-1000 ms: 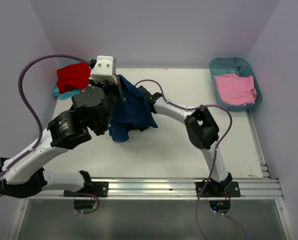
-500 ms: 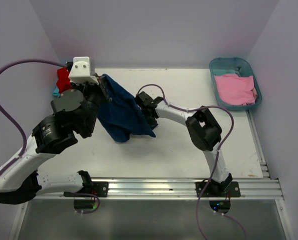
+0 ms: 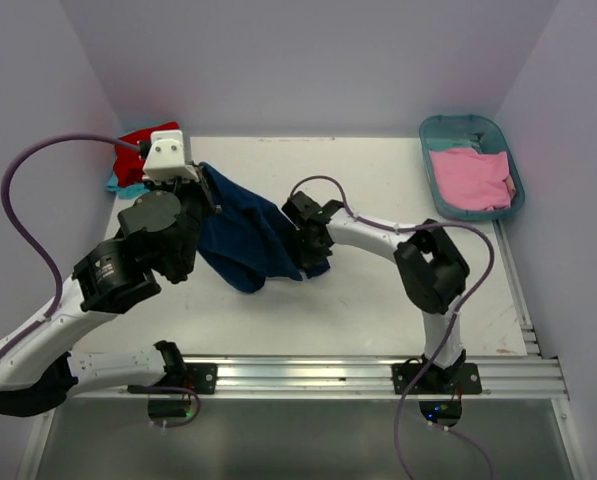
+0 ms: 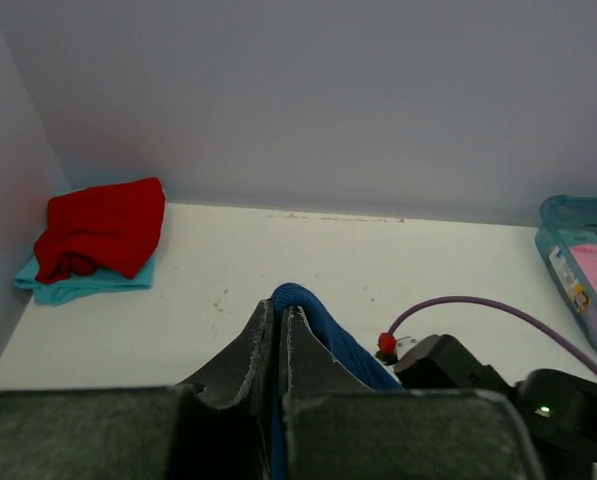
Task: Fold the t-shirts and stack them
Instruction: Flatten out the tshirt
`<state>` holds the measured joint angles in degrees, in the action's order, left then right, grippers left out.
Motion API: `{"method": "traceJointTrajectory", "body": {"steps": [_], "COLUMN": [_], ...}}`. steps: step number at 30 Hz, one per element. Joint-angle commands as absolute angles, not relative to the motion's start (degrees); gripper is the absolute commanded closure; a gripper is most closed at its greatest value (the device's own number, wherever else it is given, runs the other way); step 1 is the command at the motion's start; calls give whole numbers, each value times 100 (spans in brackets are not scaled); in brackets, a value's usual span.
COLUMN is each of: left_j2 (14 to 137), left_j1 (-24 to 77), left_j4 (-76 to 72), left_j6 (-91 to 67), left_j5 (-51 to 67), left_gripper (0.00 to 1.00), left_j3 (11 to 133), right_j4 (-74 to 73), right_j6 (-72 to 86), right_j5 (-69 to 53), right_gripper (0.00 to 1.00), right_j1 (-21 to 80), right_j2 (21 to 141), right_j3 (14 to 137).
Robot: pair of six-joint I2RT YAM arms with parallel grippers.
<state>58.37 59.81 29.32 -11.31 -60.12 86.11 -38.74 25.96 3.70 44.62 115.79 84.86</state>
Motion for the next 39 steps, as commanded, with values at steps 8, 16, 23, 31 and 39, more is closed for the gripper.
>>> {"method": "traceJointTrajectory", "body": {"steps": [8, 16, 23, 31, 39], "left_j2": [4404, 4885, 4738, 5043, 6904], "left_j1": [5669, 5450, 5229, 5221, 6193], "left_j4": [2495, 5031, 4652, 1842, 1799], "left_j6": [-2942, -5939, -6470, -3528, -1477], "left_j5": [-7435, -7138, -6277, -3800, -2084], "left_gripper": [100, 97, 95, 1, 1], "left_j3": [6287, 5792, 4776, 3938, 5070], "right_j4": [-5729, -6451, -6320, -5916, -5625], "right_j6": [2523, 2514, 2426, 2198, 2136], "right_j5": [1739, 2566, 2549, 2040, 1609], "right_gripper": [100, 100, 100, 100, 100], "right_j1": [4447, 4263, 3999, 3481, 3182], "right_j2": [8404, 7717, 7760, 7980, 8367], "right_j3": [8392, 8815, 8596, 8385, 8376]}}
